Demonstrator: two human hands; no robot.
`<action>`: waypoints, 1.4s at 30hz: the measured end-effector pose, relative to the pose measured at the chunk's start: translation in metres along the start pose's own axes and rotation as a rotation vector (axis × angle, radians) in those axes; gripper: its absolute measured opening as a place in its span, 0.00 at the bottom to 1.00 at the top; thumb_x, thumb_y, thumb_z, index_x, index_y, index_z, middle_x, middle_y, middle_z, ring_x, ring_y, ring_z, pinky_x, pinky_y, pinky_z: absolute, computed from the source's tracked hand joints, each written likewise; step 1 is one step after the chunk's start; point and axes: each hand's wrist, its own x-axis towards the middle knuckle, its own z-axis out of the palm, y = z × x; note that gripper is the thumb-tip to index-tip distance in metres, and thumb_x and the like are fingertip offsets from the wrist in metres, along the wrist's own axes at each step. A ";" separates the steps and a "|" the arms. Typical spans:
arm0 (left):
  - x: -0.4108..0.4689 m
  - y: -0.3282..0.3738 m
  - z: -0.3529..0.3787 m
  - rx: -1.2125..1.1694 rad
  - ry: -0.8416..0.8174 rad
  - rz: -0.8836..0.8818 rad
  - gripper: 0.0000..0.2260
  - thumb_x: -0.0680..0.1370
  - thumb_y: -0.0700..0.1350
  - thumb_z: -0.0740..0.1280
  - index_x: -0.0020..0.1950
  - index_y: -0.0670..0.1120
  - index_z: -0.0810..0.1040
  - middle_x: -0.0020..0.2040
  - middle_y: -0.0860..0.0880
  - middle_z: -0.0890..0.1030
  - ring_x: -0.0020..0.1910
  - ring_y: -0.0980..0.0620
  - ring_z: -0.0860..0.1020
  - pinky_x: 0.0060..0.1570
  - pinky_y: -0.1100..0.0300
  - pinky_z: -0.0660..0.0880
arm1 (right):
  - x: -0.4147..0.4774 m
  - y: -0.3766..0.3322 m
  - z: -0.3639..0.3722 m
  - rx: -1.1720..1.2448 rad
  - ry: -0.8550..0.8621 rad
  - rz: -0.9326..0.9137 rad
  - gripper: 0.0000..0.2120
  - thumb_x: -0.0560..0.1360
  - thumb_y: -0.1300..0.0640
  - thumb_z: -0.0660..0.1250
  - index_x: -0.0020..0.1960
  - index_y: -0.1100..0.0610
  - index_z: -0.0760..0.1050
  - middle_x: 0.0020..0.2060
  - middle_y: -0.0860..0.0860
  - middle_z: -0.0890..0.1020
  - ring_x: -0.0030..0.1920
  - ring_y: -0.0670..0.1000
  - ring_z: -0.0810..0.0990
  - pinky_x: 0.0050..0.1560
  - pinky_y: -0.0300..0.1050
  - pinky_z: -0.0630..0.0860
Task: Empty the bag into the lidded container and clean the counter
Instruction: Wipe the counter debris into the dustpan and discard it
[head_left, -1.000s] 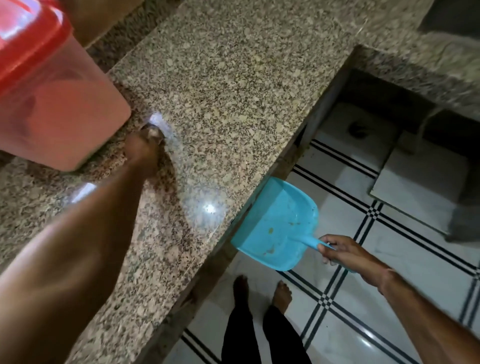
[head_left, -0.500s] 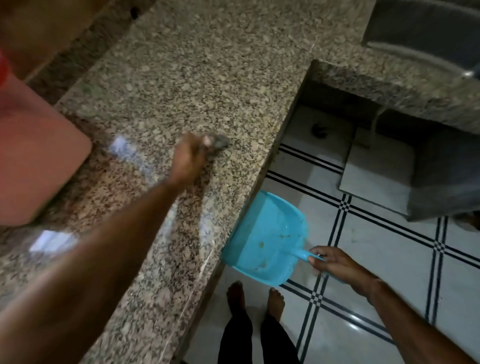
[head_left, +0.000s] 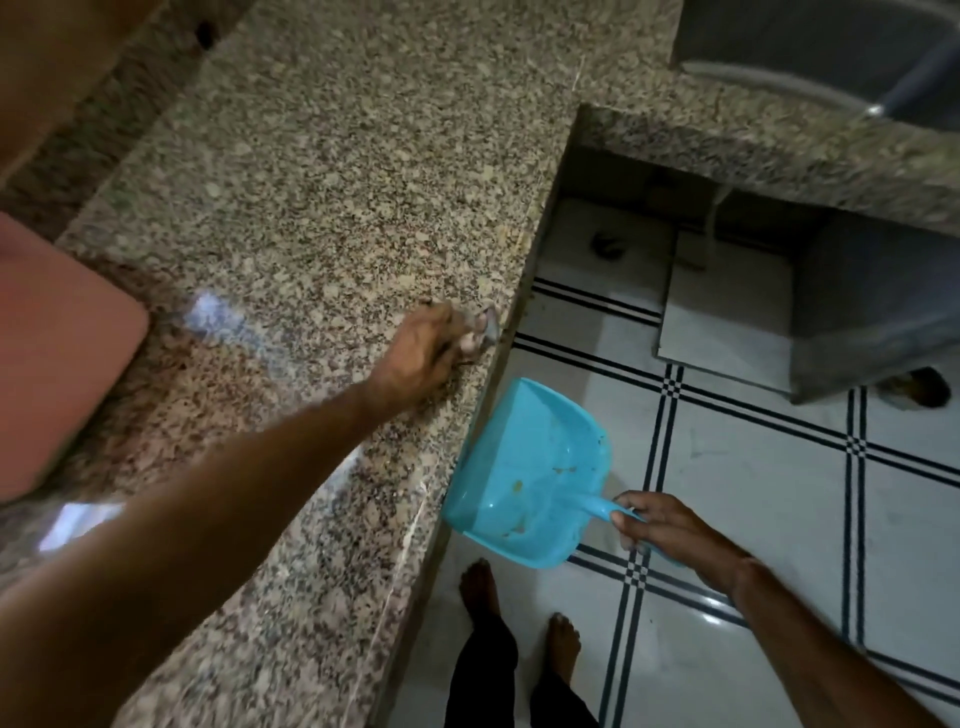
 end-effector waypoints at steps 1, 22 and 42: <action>-0.015 0.001 -0.001 0.022 -0.002 -0.002 0.19 0.84 0.54 0.56 0.63 0.46 0.82 0.56 0.48 0.79 0.54 0.55 0.76 0.56 0.66 0.75 | -0.002 0.002 0.001 -0.001 -0.005 0.002 0.09 0.82 0.50 0.67 0.54 0.53 0.83 0.36 0.49 0.83 0.39 0.43 0.82 0.43 0.35 0.77; -0.188 0.020 -0.029 -0.111 0.351 -0.577 0.15 0.84 0.52 0.62 0.47 0.44 0.83 0.42 0.45 0.84 0.34 0.45 0.81 0.29 0.50 0.81 | -0.055 0.042 0.025 -0.052 -0.105 -0.092 0.10 0.82 0.48 0.68 0.54 0.54 0.82 0.36 0.48 0.83 0.39 0.42 0.81 0.47 0.42 0.76; -0.306 0.067 0.003 -0.222 0.296 -0.482 0.11 0.84 0.53 0.60 0.54 0.55 0.82 0.52 0.49 0.75 0.52 0.50 0.76 0.50 0.52 0.79 | -0.104 0.080 0.099 0.045 -0.104 -0.064 0.11 0.81 0.50 0.69 0.55 0.57 0.83 0.37 0.52 0.82 0.38 0.45 0.79 0.43 0.42 0.74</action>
